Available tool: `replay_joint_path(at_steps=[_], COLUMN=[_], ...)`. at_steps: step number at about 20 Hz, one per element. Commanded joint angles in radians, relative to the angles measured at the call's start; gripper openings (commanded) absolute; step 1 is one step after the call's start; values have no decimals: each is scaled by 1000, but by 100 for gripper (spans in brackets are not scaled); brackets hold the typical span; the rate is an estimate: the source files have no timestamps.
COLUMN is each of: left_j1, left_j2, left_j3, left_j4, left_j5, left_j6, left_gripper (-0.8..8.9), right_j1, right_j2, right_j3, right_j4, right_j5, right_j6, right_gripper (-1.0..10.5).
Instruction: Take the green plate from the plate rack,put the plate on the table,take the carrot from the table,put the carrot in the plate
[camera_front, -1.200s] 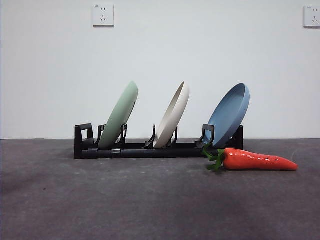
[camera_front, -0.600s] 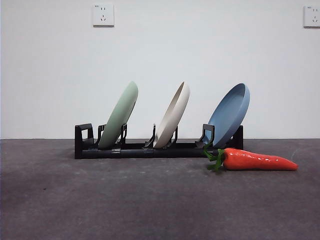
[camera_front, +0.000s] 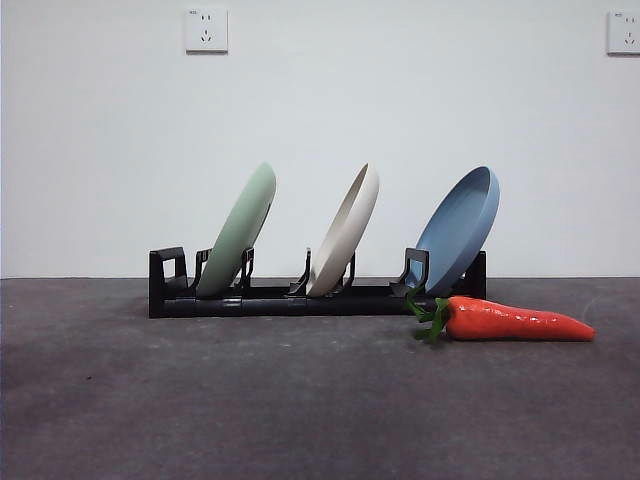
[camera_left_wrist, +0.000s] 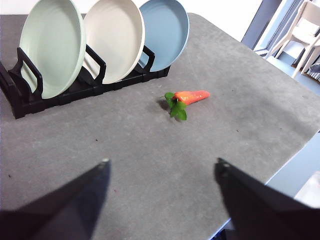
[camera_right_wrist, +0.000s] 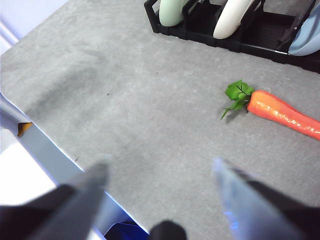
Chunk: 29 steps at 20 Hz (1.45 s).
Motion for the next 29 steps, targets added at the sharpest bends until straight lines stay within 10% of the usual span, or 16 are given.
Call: replay_joint_path(at_steps=[1,10,29], left_j1=[2,-10,-297], left_j2=[0,179,1318], left_j3=[1,43,672], left_j4=[10,238,664], left_j5=[-2,5,-305], left_j6=[15,-12,20], left_gripper=[598,597,596], right_j1=[3,3,2], right_j2=[1,1,27], right_j3=[2,2,2], right_j4=[6,6,6], right_j5=[-1,-2,-2], right_j6=[7,7,7], right_gripper=[616,616,616])
